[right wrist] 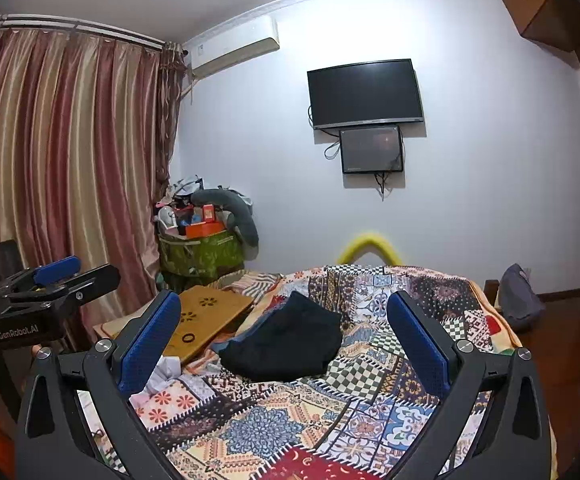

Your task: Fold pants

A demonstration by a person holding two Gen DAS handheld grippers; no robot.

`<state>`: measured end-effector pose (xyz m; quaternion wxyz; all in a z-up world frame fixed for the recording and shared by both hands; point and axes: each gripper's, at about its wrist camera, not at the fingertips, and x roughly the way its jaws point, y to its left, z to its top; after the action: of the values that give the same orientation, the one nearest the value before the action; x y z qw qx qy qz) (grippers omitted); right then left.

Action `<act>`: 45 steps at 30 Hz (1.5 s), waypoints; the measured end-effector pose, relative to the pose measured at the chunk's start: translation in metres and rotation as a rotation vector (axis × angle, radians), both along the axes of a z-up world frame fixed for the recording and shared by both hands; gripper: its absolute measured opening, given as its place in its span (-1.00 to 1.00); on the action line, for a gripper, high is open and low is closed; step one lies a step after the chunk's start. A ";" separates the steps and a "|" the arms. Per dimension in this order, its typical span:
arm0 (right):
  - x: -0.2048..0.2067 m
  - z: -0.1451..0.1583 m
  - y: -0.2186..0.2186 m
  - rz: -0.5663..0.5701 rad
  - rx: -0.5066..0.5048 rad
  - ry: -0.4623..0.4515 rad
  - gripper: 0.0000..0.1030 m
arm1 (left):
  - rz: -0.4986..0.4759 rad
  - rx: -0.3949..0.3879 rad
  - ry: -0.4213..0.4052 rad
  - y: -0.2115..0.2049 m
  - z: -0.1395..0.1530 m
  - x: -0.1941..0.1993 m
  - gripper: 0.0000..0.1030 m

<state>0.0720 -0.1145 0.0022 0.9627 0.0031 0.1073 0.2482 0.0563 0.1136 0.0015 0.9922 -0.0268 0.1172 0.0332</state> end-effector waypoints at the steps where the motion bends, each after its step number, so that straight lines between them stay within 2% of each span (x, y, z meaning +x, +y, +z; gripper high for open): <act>1: 0.000 0.000 0.000 0.000 -0.001 0.002 0.98 | -0.002 0.000 0.001 0.000 -0.001 0.000 0.99; 45: 0.000 0.005 -0.003 -0.020 0.011 0.015 0.99 | -0.049 0.017 0.017 -0.008 -0.003 0.002 1.00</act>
<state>0.0719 -0.1174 0.0070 0.9643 0.0116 0.1131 0.2391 0.0582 0.1052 -0.0012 0.9919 -0.0153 0.1260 0.0101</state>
